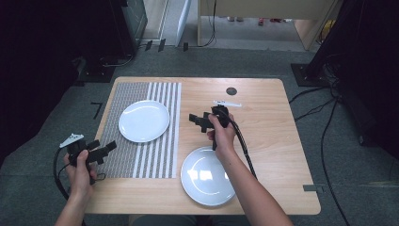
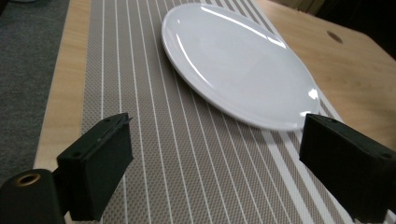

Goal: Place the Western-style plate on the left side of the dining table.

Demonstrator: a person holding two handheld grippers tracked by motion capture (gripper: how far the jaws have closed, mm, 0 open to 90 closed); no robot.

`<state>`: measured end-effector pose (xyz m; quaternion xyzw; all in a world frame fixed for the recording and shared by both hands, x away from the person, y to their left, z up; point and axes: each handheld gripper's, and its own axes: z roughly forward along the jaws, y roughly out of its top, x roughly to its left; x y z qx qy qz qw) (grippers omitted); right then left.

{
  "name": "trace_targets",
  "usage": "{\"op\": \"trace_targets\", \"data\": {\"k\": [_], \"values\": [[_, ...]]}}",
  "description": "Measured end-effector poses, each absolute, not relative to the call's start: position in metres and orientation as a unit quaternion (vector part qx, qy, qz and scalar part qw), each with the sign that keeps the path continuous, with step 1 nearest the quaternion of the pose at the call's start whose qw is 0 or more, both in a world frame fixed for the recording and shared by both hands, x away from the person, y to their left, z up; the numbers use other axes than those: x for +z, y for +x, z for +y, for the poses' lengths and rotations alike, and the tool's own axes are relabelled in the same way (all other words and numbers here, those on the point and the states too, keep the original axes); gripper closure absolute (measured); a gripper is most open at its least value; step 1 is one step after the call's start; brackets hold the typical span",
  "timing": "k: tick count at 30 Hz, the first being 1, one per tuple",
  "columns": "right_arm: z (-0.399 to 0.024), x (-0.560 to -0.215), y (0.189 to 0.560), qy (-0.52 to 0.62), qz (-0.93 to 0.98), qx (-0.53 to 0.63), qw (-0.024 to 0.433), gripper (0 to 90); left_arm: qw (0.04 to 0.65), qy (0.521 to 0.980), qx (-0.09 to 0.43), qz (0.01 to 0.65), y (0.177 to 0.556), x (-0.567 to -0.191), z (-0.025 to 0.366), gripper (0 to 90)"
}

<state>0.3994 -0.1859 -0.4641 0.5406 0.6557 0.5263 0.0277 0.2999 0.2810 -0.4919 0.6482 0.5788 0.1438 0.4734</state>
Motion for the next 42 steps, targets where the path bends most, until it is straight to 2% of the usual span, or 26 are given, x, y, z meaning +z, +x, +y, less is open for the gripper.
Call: {"op": "trace_targets", "data": {"k": [7,15,19,30,37,42], "values": [[-0.217,-0.464,0.384,0.540,0.655,0.526,0.044,21.6,0.470,0.658,0.152,0.569,0.270,-0.499,0.285,9.1],[-0.246,-0.469,0.364,0.542,0.652,0.526,0.058,21.6,0.437,0.680,0.185,0.559,0.243,-0.507,0.289,9.1],[-0.258,-0.474,0.354,0.544,0.652,0.524,0.063,21.6,0.425,0.677,0.192,0.569,0.236,-0.515,0.295,9.1],[-0.287,-0.486,0.331,0.553,0.654,0.512,0.076,21.6,0.406,0.691,0.203,0.563,0.231,-0.516,0.294,9.2],[-0.308,-0.491,0.315,0.562,0.648,0.507,0.083,21.6,0.339,0.725,0.229,0.554,0.235,-0.517,0.278,9.2],[-0.326,-0.493,0.303,0.567,0.647,0.502,0.092,21.2,0.334,0.726,0.225,0.557,0.237,-0.518,0.278,9.2]]}}
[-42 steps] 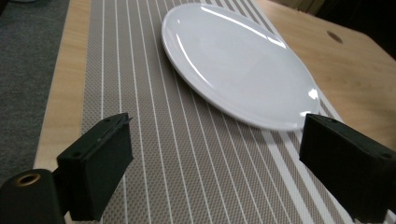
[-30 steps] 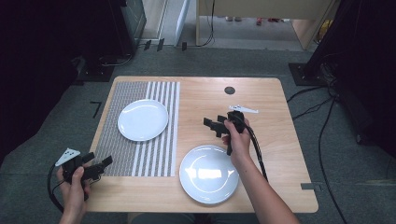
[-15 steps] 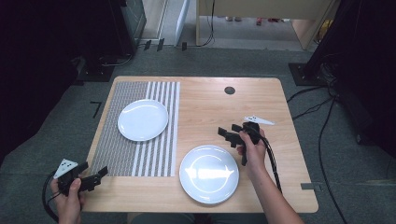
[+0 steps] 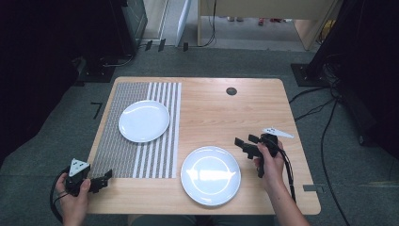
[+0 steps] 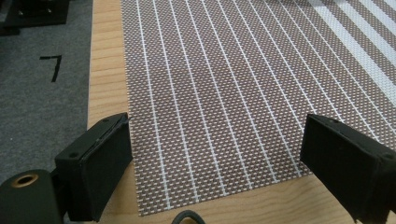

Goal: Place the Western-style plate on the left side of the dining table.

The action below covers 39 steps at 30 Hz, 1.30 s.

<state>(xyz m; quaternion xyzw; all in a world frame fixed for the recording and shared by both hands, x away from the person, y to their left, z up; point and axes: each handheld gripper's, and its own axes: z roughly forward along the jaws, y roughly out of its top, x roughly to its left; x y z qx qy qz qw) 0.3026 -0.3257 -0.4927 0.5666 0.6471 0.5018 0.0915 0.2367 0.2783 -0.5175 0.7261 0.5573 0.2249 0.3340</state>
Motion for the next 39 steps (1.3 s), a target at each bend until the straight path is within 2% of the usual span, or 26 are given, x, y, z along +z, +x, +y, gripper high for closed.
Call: {"op": "trace_targets", "data": {"k": [39], "values": [[-0.429,-0.515,0.235,0.619,0.627,0.452,0.139,19.8,0.334,0.725,0.225,0.558,0.237,-0.518,0.278,9.2]]}}
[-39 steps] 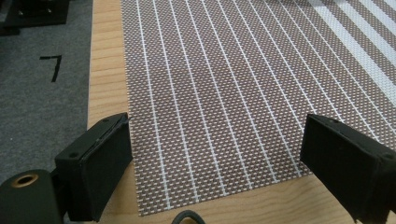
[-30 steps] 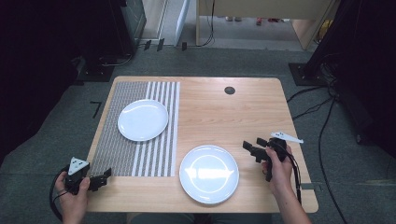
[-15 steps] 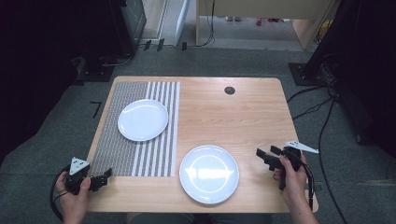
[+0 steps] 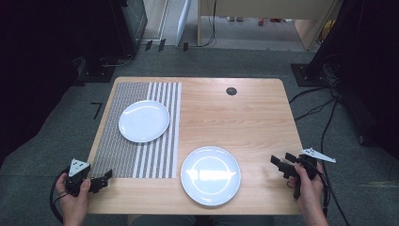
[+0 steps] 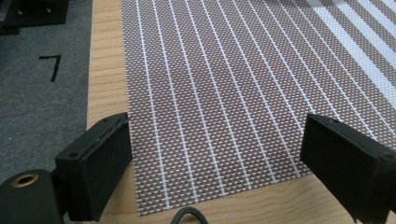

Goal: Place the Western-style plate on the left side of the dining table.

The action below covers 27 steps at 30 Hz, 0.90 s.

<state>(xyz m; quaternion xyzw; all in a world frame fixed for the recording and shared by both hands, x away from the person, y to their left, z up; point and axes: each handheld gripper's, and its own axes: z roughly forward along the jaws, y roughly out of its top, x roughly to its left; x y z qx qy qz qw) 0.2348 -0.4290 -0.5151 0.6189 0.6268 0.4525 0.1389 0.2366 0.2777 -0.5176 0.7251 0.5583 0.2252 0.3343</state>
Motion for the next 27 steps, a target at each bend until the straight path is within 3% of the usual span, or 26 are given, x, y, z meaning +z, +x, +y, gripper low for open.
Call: {"op": "trace_targets", "data": {"k": [16,27], "values": [[-0.460,-0.522,0.211,0.634,0.629,0.419,0.162,19.0,0.333,0.725,0.226,0.559,0.236,-0.518,0.277,9.2],[-0.460,-0.524,0.193,0.611,0.673,0.354,0.220,15.5,0.329,0.726,0.229,0.559,0.236,-0.518,0.276,9.2]]}}
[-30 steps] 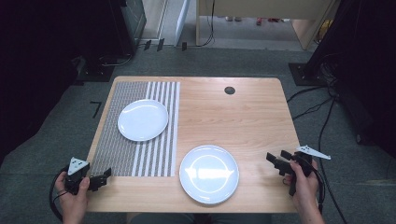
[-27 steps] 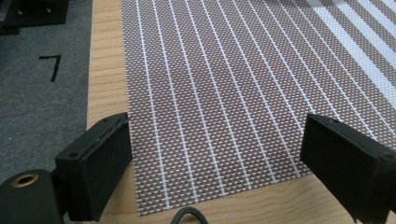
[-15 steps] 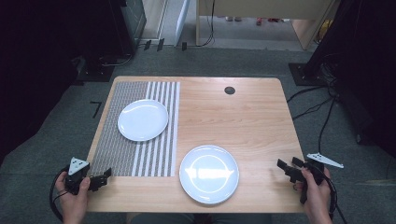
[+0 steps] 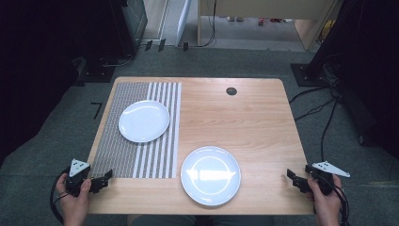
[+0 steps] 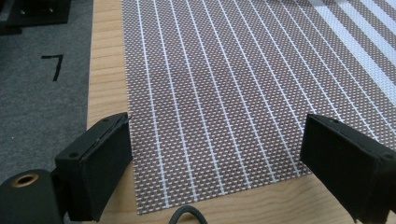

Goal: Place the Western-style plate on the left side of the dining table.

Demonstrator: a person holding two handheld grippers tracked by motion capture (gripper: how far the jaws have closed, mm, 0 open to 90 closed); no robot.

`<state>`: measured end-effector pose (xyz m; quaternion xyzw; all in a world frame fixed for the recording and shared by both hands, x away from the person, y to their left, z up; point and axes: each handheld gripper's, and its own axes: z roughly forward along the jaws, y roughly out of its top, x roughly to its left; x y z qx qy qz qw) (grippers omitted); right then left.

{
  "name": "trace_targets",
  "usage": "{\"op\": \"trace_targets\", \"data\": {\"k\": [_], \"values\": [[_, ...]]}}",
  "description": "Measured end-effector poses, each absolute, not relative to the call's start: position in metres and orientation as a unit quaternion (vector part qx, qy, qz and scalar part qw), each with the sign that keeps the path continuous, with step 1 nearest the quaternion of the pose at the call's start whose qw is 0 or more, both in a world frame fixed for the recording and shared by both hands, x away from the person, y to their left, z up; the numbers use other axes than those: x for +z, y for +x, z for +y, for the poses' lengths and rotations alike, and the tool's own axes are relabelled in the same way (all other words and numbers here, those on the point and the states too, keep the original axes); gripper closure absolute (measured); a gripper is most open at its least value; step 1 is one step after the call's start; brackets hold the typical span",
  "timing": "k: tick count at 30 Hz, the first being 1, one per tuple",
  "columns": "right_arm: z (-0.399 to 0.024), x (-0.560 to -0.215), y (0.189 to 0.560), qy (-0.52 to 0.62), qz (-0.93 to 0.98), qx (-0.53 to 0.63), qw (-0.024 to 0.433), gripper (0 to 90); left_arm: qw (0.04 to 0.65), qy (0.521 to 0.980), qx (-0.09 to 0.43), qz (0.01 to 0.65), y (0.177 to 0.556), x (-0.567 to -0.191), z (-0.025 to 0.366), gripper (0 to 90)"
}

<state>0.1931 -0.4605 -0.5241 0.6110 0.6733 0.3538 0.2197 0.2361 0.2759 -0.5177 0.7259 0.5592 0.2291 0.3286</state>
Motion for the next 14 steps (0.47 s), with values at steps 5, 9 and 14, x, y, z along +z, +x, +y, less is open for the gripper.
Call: {"op": "trace_targets", "data": {"k": [5,9,14], "values": [[-0.448,-0.525,0.193,0.595,0.698,0.313,0.247,14.1,0.326,0.727,0.231,0.558,0.236,-0.518,0.275,9.2],[-0.447,-0.525,0.193,0.597,0.696,0.313,0.248,14.0,0.325,0.727,0.231,0.558,0.236,-0.518,0.275,9.2],[-0.447,-0.525,0.193,0.597,0.696,0.313,0.247,13.5,0.320,0.730,0.235,0.556,0.236,-0.518,0.274,9.2]]}}
